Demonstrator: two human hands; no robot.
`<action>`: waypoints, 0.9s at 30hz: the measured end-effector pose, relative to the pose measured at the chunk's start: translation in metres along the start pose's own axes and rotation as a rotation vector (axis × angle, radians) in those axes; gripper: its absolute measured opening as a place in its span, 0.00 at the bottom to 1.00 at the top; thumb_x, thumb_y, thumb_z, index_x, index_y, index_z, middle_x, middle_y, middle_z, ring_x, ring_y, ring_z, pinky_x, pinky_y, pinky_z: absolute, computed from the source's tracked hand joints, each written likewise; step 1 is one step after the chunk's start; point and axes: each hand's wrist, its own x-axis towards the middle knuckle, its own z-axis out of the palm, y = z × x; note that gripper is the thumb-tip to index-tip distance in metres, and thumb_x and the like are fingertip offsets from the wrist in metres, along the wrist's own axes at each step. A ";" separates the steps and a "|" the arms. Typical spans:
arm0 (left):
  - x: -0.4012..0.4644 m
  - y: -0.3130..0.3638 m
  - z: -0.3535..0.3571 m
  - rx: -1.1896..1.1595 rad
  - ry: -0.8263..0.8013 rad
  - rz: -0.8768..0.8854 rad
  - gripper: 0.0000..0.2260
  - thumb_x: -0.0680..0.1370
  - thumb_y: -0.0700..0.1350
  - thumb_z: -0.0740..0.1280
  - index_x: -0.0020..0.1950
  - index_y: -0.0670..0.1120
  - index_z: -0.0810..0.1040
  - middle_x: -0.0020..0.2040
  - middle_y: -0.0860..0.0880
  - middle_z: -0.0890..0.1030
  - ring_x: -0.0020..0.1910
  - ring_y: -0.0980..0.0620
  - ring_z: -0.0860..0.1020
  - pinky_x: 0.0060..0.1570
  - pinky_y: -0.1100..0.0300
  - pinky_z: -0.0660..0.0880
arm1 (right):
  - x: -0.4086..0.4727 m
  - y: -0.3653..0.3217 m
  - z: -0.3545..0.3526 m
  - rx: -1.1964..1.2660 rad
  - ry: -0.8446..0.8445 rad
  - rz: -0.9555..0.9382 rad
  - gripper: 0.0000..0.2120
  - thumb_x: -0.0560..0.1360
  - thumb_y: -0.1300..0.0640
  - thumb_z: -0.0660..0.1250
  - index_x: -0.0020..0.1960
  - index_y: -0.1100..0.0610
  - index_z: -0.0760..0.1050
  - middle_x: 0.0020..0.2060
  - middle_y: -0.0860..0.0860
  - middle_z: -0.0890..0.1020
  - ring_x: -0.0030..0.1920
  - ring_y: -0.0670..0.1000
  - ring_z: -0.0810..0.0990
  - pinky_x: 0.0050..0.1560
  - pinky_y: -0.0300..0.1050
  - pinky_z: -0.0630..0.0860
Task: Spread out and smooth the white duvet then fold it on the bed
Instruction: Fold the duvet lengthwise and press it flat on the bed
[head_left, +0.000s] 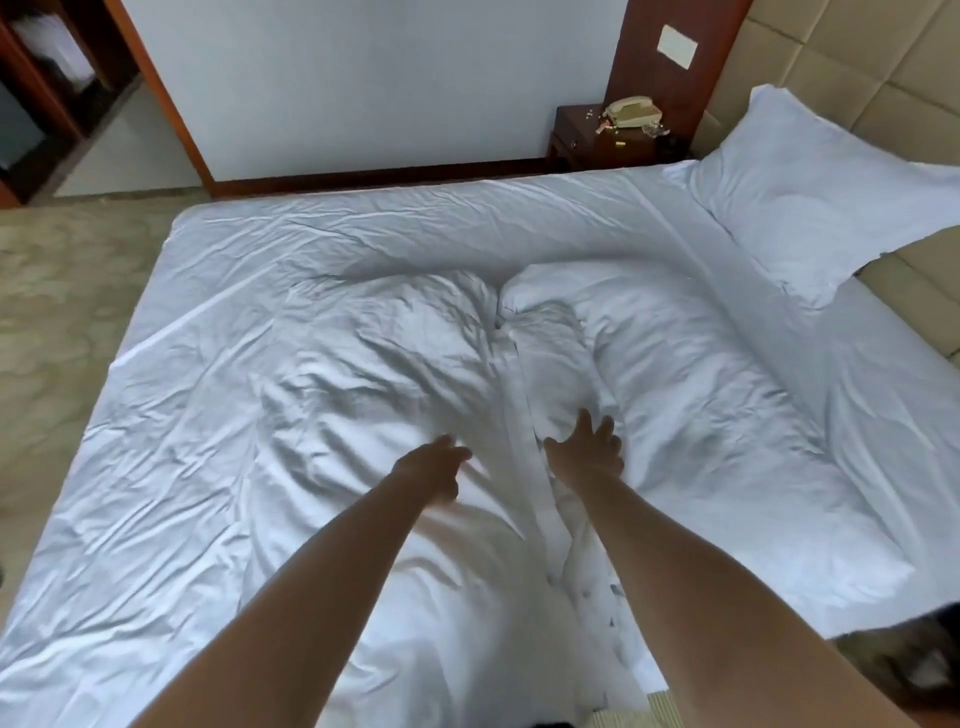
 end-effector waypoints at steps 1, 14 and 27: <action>0.009 0.002 -0.004 0.002 0.014 0.012 0.28 0.77 0.36 0.56 0.75 0.54 0.60 0.77 0.50 0.55 0.74 0.48 0.62 0.69 0.52 0.65 | 0.008 0.000 -0.002 0.015 -0.015 0.010 0.36 0.77 0.42 0.59 0.78 0.49 0.45 0.77 0.56 0.45 0.75 0.59 0.51 0.72 0.56 0.57; 0.138 0.006 -0.043 0.019 0.150 0.012 0.33 0.76 0.33 0.57 0.78 0.53 0.52 0.76 0.51 0.55 0.73 0.48 0.61 0.66 0.52 0.68 | 0.124 -0.046 0.019 0.461 -0.209 0.063 0.47 0.68 0.34 0.62 0.74 0.41 0.34 0.66 0.54 0.73 0.61 0.60 0.75 0.63 0.57 0.71; 0.201 -0.061 -0.030 -0.343 0.524 -0.173 0.27 0.79 0.34 0.54 0.78 0.42 0.55 0.75 0.42 0.63 0.73 0.45 0.63 0.70 0.57 0.61 | 0.202 -0.149 0.067 0.707 -0.412 -0.139 0.13 0.79 0.53 0.61 0.60 0.57 0.75 0.53 0.53 0.79 0.54 0.53 0.76 0.44 0.41 0.72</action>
